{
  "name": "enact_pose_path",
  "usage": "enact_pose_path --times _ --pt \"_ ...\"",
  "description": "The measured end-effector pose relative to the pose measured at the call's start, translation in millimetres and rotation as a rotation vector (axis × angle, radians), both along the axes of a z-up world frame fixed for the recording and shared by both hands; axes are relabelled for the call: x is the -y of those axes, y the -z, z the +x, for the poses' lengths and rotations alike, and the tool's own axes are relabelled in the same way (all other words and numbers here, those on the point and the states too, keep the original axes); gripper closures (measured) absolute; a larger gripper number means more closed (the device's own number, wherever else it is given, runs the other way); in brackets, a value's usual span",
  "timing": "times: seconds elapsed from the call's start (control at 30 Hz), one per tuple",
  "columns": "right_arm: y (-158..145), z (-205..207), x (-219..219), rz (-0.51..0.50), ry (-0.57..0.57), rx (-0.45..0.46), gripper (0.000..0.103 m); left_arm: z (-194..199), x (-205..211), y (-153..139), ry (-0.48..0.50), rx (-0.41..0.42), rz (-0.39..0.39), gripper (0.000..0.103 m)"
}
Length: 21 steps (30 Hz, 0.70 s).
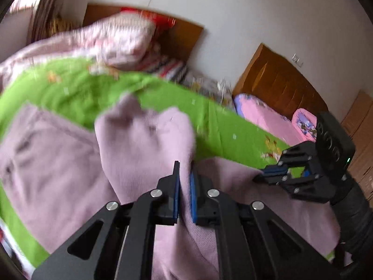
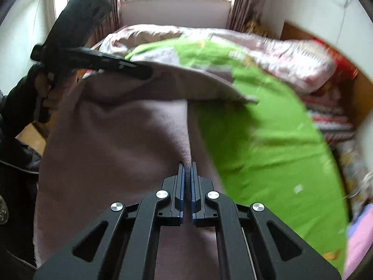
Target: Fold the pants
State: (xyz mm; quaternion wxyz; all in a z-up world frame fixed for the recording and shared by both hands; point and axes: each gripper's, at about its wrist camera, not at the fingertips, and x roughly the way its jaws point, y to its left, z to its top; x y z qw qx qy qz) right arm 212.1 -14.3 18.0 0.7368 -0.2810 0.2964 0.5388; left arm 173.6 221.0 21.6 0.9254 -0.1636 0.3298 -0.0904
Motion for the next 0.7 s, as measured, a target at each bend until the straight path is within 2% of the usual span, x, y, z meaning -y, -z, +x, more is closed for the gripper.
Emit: enact_pose_path --times 0.07,0.13,0.2,0.3,0.37,0.43,0.47,0.53,0.6,0.67,0.7 --pt "-14 4 0 0.013 0.007 0.034 0.099 -7 -4 -12 -0.057 0.056 0.032 0.096" --pt "-13 15 -4 0.018 0.025 0.027 0.099 -10 -10 -11 -0.111 0.062 0.048 0.096" --pt "8 27 -10 -0.025 0.038 -0.006 0.099 -6 -19 4 -0.155 0.014 0.059 0.096" --pt "51 32 -23 -0.099 0.055 -0.045 0.098 -2 -33 40 -0.182 -0.091 0.029 0.095" --pt "52 35 -20 -0.035 0.088 -0.075 0.098 -9 -37 55 -0.191 -0.114 0.034 0.092" --pt "51 38 -18 -0.028 0.115 -0.114 0.093 -14 -42 55 -0.207 -0.113 0.009 0.084" --pt "50 38 -18 -0.033 0.131 -0.117 0.083 -17 -44 53 -0.216 -0.115 0.010 0.074" --pt "45 39 -14 -0.036 0.168 -0.137 0.068 -22 -50 50 -0.228 -0.111 -0.017 0.066" --pt "31 37 2 0.033 0.200 -0.164 0.026 -29 -55 44 -0.232 -0.087 -0.064 0.043" --pt "16 31 17 0.104 0.223 -0.169 0.025 -35 -62 37 -0.241 -0.059 -0.111 0.032" --pt "8 27 21 0.129 0.231 -0.159 0.025 -35 -65 32 -0.237 -0.054 -0.133 0.030"
